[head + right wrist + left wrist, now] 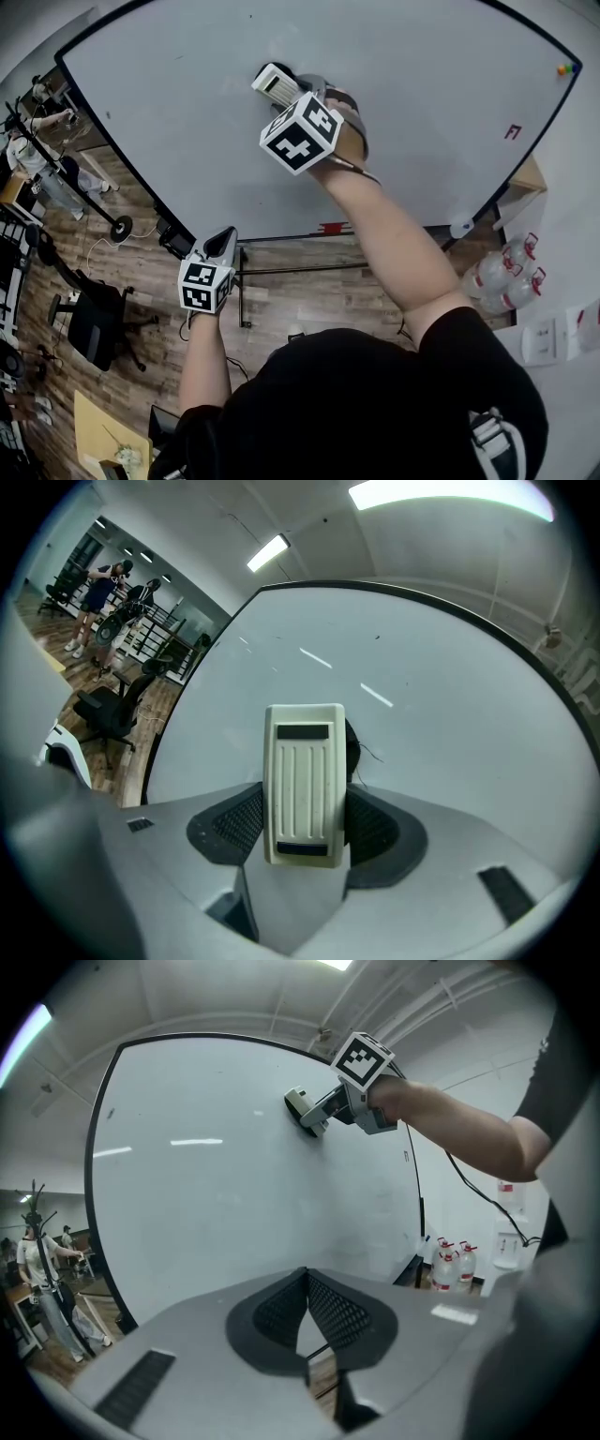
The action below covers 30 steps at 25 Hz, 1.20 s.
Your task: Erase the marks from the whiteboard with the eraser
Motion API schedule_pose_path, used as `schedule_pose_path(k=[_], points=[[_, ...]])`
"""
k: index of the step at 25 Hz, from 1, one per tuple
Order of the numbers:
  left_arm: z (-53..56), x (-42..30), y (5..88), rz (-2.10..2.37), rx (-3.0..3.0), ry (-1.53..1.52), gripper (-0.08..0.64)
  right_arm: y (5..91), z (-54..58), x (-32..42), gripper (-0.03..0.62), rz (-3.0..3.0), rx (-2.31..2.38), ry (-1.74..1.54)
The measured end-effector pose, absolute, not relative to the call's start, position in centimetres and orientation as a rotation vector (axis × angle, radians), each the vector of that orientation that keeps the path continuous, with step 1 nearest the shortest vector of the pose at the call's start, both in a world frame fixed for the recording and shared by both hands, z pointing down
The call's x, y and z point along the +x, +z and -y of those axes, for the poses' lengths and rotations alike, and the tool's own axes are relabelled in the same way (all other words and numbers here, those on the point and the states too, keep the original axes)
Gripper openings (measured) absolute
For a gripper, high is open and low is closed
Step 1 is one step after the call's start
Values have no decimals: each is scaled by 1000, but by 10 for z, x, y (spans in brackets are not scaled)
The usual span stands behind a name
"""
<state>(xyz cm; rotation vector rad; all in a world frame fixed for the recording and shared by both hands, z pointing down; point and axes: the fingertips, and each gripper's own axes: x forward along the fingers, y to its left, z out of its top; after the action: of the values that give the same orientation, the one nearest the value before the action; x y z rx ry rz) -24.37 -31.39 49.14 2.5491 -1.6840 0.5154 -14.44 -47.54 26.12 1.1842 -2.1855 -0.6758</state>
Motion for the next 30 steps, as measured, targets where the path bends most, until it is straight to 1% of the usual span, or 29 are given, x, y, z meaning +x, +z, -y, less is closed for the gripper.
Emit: schedule_pose_path(k=[8,30], points=[[315,-237,487,1675,2567,517,12,257,476,-128,246,2163,1205,-678],[326,-189,489,1561,2653,551,11,236,503,35,247,2102,1454,-507]])
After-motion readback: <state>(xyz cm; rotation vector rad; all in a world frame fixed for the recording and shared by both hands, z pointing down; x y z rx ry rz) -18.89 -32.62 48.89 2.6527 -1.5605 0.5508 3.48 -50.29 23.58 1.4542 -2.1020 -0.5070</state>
